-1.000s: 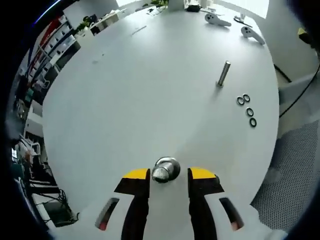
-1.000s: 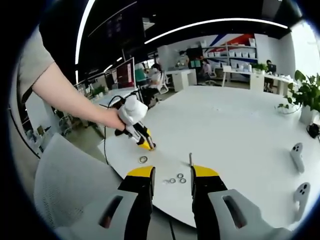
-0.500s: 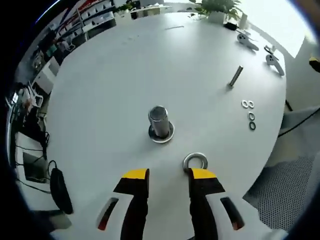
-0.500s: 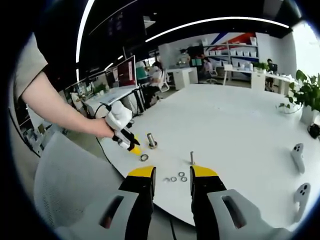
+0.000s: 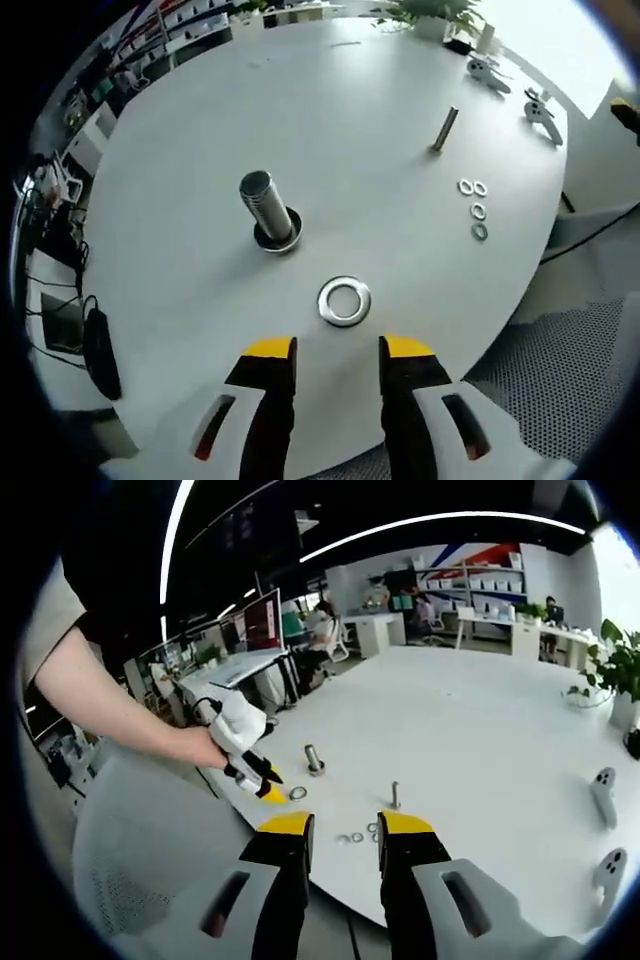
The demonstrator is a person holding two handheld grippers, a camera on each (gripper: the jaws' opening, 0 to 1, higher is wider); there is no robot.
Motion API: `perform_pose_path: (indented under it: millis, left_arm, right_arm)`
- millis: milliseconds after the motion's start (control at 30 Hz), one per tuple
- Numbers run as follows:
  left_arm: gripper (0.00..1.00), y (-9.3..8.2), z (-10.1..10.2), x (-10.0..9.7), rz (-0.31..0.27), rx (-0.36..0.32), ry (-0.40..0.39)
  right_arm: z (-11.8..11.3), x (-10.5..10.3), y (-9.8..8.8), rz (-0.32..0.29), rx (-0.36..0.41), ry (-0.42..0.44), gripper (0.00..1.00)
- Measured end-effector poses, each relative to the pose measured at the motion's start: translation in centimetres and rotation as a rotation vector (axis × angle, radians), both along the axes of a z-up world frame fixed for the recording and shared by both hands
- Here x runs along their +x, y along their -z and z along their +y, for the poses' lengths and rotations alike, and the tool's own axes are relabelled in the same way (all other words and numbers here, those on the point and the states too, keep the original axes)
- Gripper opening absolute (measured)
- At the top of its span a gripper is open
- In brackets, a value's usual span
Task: Place the washer onto the threaded stud by aligning its center hole with the stud, sliding it down to the base, and recovering from edge contact or off-axis alignment until the washer reaches the visible bottom stop.
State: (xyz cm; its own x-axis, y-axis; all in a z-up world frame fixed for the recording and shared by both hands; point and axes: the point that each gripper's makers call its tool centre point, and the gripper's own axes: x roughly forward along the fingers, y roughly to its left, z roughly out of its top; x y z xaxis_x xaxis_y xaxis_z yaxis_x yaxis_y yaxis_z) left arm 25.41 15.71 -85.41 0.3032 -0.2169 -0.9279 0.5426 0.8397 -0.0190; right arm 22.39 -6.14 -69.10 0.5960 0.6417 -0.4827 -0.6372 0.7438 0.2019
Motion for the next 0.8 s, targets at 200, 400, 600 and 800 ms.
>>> perform_pose_path:
  millis: [200, 400, 600, 800]
  left_arm:
    - [0.31, 0.2, -0.4, -1.2, 0.016, -0.013, -0.07]
    - [0.31, 0.4, -0.7, -1.4, 0.009, -0.011, -0.033]
    - [0.3, 0.8, 0.0, -1.4, 0.019, -0.015, -0.051]
    - [0.3, 1.5, -0.1, -1.3, 0.022, 0.001, -0.054]
  right_arm:
    - [0.5, -0.3, -0.2, -0.001, 0.019, -0.015, 0.28]
    - [0.8, -0.5, -0.2, 0.003, 0.021, -0.038, 0.28]
    - [1.2, -0.8, -0.2, -0.017, -0.006, -0.066, 0.28]
    - [1.9, -1.3, 0.0, -0.022, -0.034, -0.117, 0.28]
